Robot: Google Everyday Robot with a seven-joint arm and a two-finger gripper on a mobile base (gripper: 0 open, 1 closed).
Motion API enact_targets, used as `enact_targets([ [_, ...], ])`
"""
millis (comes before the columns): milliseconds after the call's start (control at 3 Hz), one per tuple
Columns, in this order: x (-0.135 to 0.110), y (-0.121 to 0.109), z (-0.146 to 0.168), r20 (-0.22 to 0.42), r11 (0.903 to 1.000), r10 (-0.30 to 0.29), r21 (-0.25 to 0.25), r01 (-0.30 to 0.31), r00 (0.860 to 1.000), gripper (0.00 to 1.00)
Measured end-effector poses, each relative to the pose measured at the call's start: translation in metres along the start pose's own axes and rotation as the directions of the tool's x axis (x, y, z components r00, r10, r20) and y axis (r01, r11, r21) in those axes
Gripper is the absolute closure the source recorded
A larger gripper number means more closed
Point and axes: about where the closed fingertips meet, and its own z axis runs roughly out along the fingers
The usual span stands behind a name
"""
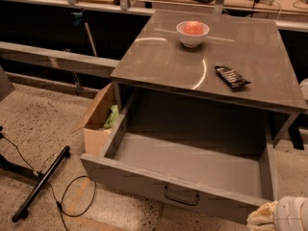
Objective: Close top drawer
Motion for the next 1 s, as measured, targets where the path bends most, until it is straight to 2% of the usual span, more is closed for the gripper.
enact_targets([
  [333, -0.001, -0.006, 0.018, 0.005, 0.9989, -0.039, 0.026, 0.039, 0.999, 1.00],
  [667, -0.003, -0.023, 0.032, 0.003, 0.9944, -0.070, 0.080, 0.069, 0.998, 1.00],
  [1000, -0.006, -0.045, 0.039, -0.002, 0.9861, -0.092, 0.139, 0.092, 0.996, 1.00],
])
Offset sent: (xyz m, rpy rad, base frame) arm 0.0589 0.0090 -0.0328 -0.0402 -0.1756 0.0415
